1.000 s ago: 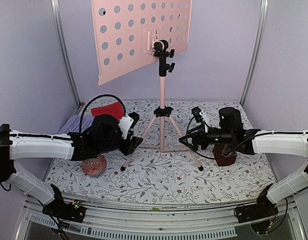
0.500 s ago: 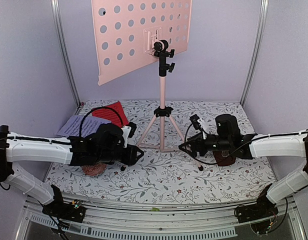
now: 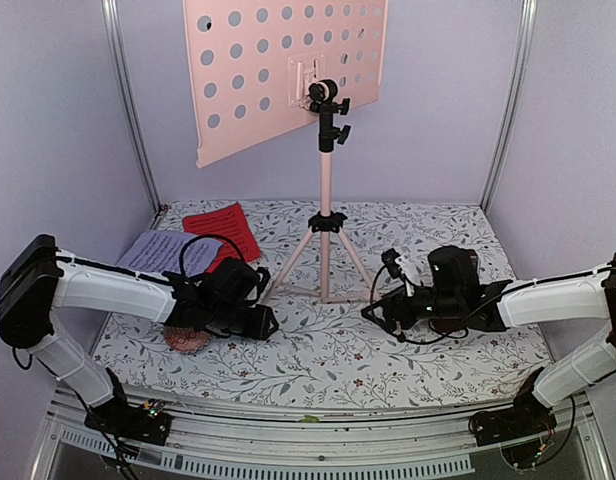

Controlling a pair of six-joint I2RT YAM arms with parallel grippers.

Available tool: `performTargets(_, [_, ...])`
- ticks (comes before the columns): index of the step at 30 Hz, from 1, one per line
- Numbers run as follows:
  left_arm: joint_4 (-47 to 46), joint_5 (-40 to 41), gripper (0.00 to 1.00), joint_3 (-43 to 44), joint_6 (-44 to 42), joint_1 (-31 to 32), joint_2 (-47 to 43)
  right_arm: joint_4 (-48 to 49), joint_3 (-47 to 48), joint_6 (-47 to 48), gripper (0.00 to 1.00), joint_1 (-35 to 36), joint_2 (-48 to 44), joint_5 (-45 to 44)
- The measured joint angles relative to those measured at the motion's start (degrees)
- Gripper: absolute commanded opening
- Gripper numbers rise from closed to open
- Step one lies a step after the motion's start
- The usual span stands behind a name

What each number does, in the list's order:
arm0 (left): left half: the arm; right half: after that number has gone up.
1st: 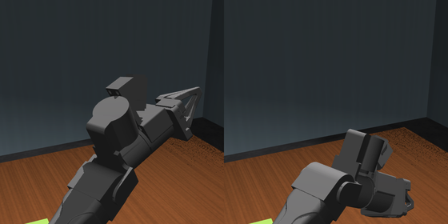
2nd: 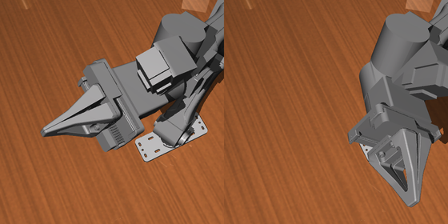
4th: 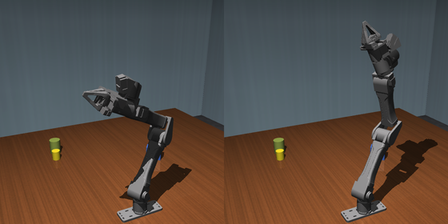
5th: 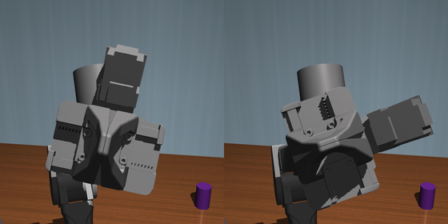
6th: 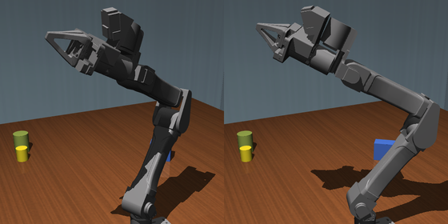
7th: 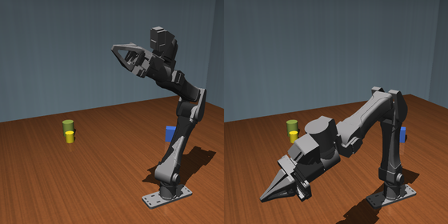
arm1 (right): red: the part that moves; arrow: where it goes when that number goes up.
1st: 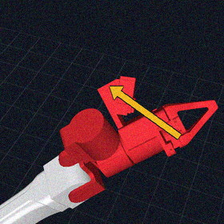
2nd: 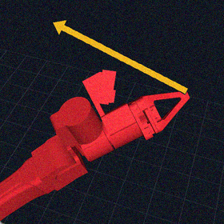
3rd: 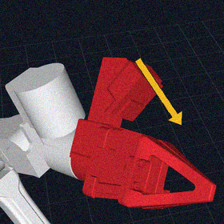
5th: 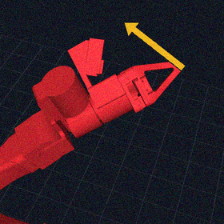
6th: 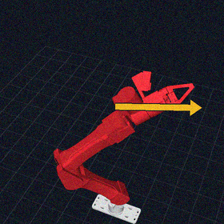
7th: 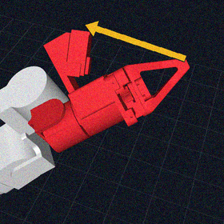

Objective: Set up the instrument practice props

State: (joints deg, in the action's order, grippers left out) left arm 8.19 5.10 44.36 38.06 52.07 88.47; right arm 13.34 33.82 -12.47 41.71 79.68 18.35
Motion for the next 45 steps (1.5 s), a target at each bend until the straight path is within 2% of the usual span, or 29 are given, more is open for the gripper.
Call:
performTargets(14, [0.7,-2.1,0.37,7.1,-7.9,-12.1,8.0,4.0,-2.8,-5.2,0.73,5.6,0.4,-2.9])
performTargets(26, [0.7,-3.2,0.4,10.7,-12.8,-16.8,9.1,7.3,2.7,-8.9,0.73,11.8,9.0,-3.7])
performTargets(30, [0.7,-4.3,0.42,10.5,-12.7,-16.6,7.8,7.4,2.8,-9.3,0.75,12.0,7.9,-4.5])
performTargets(35, [0.8,-4.0,0.47,10.1,-10.6,-13.5,0.5,5.8,2.8,-9.1,0.79,11.9,2.1,-6.2])
performTargets(40, [-1.6,-0.7,0.54,10.1,-8.2,-6.8,-6.2,3.9,2.8,-8.1,0.82,11.0,-2.2,-7.3])
performTargets(45, [-9.3,5.6,0.61,11.6,-9.1,-2.6,-7.5,2.7,3.0,-6.9,0.87,8.8,-4.5,-8.4])
